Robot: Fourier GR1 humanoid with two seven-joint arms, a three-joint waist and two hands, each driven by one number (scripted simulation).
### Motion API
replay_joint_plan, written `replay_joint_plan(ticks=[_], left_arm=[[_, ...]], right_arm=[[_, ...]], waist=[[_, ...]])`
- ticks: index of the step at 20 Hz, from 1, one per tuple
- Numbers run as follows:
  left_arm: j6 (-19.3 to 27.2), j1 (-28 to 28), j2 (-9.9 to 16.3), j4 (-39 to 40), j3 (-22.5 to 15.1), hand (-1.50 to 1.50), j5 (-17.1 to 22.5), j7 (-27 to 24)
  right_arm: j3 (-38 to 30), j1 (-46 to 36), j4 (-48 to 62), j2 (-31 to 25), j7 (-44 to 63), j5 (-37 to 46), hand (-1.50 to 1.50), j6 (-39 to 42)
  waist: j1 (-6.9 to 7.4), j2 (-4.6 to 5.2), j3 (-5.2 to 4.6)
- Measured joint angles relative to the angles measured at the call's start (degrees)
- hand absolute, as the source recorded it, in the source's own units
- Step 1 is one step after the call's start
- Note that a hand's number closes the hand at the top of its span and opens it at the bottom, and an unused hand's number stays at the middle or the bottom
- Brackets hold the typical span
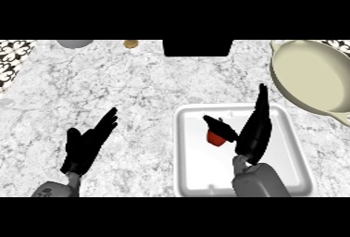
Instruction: Pick the bell pepper from the tray and place it in the pot
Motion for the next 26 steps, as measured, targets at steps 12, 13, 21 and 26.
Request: replay_joint_plan(ticks=[12, 13, 21, 26], left_arm=[[-1.21, -1.15, -1.28, 1.44, 0.80, 0.00, -1.18, -0.31], [-1.18, -0.85, -1.37, 1.01, 0.96, 0.00, -1.52, 0.00], [-3.34, -0.99, -2.99, 2.02, 3.62, 0.00, -3.37, 0.01], [-4.53, -1.88, -4.60, 4.92, 4.97, 0.00, -4.87, -1.62]], right_arm=[[2.76, -4.01, 3.03, 0.60, 16.63, -5.60, -1.50, 11.20], [2.65, -3.44, 2.89, 0.60, 16.51, -5.69, -1.50, 11.62], [3.13, 4.63, 0.01, 0.44, 13.26, -2.36, -1.50, 10.13], [3.92, 9.07, -1.71, 0.52, 8.32, -5.97, -1.50, 7.95]], waist=[[0.82, 0.40, 0.28], [0.79, 0.40, 0.29], [0.56, 0.38, 0.31], [0.54, 0.41, 0.32]])
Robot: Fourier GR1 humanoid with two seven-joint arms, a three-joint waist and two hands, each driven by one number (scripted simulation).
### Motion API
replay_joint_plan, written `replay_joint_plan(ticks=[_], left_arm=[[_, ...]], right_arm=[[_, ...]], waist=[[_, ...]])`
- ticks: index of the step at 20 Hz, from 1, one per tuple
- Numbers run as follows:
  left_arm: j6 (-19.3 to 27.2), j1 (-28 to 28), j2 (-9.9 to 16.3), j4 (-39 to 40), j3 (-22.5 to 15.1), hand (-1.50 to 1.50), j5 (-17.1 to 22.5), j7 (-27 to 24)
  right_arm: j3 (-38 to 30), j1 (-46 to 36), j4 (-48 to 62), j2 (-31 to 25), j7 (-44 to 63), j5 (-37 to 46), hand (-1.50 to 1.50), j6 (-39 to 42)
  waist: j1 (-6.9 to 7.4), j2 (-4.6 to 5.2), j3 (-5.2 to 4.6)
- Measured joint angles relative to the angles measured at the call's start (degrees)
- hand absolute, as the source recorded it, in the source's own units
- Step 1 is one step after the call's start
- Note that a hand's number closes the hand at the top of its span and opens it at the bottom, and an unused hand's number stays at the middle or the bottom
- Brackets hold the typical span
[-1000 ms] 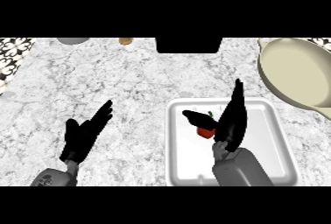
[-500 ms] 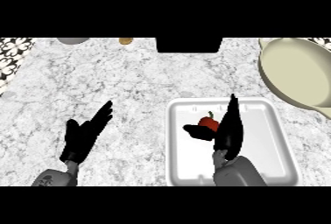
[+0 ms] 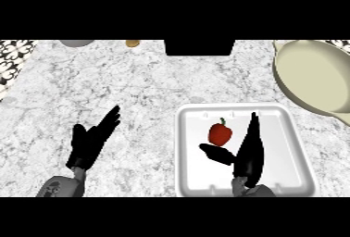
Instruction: Pick the bell pepper from the tray and place it in the pot
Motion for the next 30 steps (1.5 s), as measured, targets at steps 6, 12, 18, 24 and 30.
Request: replay_joint_plan(ticks=[6, 12, 18, 24, 30], left_arm=[[-0.66, 0.09, -0.23, -1.07, 0.80, 0.00, -0.52, 0.76], [-1.25, -0.10, -0.66, -1.59, 1.66, 0.00, -1.14, 1.50], [-1.25, 0.98, -1.87, -3.27, 1.92, 0.00, -2.17, 2.65], [-2.63, 0.50, -2.17, -1.73, 2.76, 0.00, -2.63, 1.59], [-3.44, 0.61, -2.03, -2.38, 3.61, 0.00, -2.72, 2.10]], right_arm=[[0.58, 3.27, -0.19, -0.35, -13.43, -11.02, -1.50, -5.89], [0.07, 1.87, 5.20, -0.06, -28.11, -26.63, -1.50, -11.06], [-3.18, -0.70, 14.27, 0.05, -44.63, -43.49, -1.50, -11.35], [-2.37, -5.28, 25.14, -0.98, -58.13, -49.83, 1.50, -10.59], [-2.51, -6.57, 29.38, -0.94, -69.77, -59.20, 1.50, -9.77]], waist=[[0.09, 0.03, 0.05], [0.26, 0.07, 0.06], [0.36, 0.08, 0.06], [0.59, -0.60, -0.60], [0.64, -0.84, -0.81]])
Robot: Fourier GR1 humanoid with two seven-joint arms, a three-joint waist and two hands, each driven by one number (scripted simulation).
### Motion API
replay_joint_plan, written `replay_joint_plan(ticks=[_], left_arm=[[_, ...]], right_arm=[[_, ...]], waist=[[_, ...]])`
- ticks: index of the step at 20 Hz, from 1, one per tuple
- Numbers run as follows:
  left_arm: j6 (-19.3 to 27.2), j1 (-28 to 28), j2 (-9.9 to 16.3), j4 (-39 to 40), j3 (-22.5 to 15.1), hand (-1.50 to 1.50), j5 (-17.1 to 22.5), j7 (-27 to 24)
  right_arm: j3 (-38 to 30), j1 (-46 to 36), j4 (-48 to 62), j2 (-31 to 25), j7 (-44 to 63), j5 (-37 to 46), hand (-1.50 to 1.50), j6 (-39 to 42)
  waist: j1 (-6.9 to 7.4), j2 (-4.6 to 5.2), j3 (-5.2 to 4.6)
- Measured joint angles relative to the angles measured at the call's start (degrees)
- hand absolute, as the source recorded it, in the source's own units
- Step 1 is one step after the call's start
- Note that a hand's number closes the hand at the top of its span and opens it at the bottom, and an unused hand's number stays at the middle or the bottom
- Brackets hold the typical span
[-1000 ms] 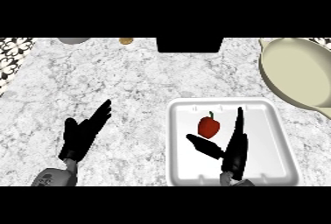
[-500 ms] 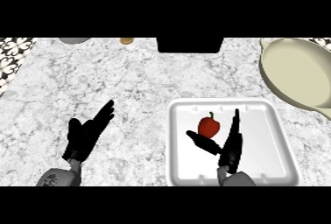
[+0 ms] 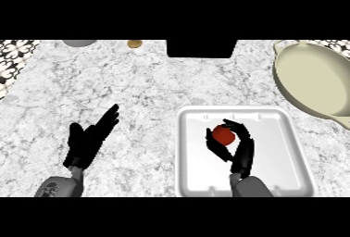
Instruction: Pick the bell pepper from the tray and place it in the pot
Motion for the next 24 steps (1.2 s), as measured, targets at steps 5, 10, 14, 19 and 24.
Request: replay_joint_plan(ticks=[5, 10, 14, 19, 24], left_arm=[[-0.18, 0.52, -0.32, -0.66, -0.09, 0.00, -0.79, 0.01], [0.87, -0.21, -1.01, -0.64, 0.64, 0.00, -0.84, 1.21], [1.18, 1.03, -0.61, -0.67, 1.44, 0.00, -0.72, 0.52], [0.99, 1.06, -1.15, -0.97, 0.90, 0.00, -0.92, 0.28], [0.11, 0.85, -1.13, -1.82, 0.66, 0.00, -1.22, 1.17]], right_arm=[[0.42, -1.00, 3.52, -0.09, -11.04, -8.41, 1.50, 0.22], [-4.30, 2.68, 1.49, -9.33, -16.42, -12.79, 1.50, 9.53], [-11.30, 7.47, 2.37, -22.79, -18.13, -17.25, 1.50, 22.74], [-20.39, 11.69, 10.64, -35.52, -23.41, -21.65, 1.50, 37.85], [-24.14, 8.90, 22.18, -41.12, -28.24, -19.43, 1.50, 43.51]], waist=[[0.09, 0.01, 0.00], [-0.91, 0.01, 0.42], [-2.48, 0.29, 0.87], [-1.84, 0.76, 0.96], [-0.67, 0.91, 0.92]])
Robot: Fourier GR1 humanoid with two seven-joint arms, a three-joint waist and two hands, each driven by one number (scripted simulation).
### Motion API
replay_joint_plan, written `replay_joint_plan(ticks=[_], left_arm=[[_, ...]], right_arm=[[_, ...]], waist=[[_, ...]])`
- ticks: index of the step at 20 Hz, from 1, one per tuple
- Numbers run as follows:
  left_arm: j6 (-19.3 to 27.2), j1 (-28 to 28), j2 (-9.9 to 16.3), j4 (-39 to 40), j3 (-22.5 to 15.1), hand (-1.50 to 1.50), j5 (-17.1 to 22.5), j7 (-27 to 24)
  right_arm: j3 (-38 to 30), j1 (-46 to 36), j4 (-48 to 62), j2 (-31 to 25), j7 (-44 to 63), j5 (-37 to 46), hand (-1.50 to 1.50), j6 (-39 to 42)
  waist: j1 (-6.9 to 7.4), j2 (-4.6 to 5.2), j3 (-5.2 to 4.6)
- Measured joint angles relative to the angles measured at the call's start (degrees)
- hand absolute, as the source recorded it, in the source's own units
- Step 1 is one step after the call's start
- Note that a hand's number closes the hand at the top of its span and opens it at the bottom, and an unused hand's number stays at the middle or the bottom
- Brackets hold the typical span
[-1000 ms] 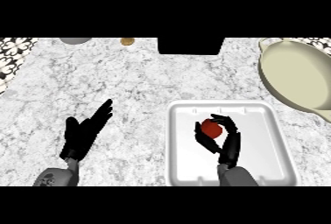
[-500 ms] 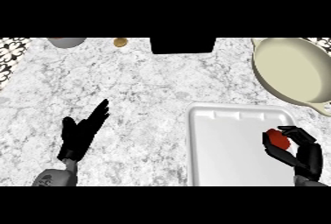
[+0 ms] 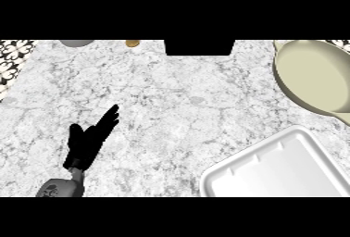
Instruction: Pick the bell pepper from the tray and place it in the pot
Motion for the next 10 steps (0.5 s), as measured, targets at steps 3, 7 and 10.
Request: replay_joint_plan(ticks=[3, 7, 10], left_arm=[[-0.50, 0.55, -0.16, 0.45, 0.19, 0.00, -0.20, -0.87], [0.25, -0.31, -1.09, 0.47, -0.08, 0.00, -1.18, 0.15], [-0.50, -0.19, -0.48, 0.41, 0.55, 0.00, -1.09, -0.12]], right_arm=[[-0.70, -1.10, 2.10, -2.47, -0.48, 2.10, 1.50, -1.09], [-0.63, -2.48, 1.59, -5.37, 0.23, 5.16, 1.50, -4.30], [-0.02, -4.40, -0.91, -7.80, 4.21, 7.23, 1.50, -7.57]], waist=[[0.16, -0.01, -0.05], [0.16, -0.04, -0.10], [0.20, -0.07, -0.14]])
